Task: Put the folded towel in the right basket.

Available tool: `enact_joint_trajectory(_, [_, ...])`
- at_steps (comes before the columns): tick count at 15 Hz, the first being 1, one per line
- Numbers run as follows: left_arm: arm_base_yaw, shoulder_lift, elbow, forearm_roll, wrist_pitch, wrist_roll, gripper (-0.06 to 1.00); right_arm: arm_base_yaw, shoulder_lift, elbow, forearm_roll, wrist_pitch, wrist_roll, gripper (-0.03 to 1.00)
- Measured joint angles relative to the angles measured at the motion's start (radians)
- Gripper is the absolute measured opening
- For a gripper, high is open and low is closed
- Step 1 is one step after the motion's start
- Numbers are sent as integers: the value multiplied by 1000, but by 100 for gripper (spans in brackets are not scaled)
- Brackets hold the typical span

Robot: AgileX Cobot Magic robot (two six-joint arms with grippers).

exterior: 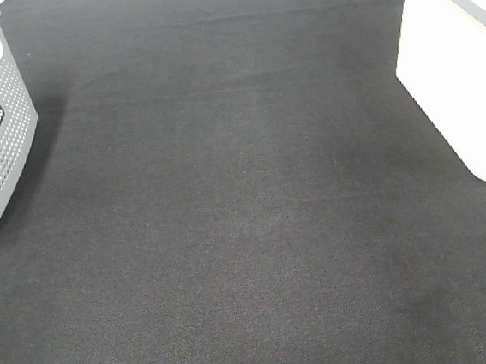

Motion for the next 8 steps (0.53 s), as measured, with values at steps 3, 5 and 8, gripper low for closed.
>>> enact_joint_trajectory(3, [0, 0, 0, 0, 0, 0, 87, 0, -169, 204, 5, -1, -27, 80])
enact_joint_trajectory(5, [0, 0, 0, 0, 0, 0, 87, 0, -291, 350, 7, -2, -42, 80])
enact_joint_trajectory(8, [0, 0, 0, 0, 0, 0, 87, 0, -510, 585, 8, -2, -48, 80])
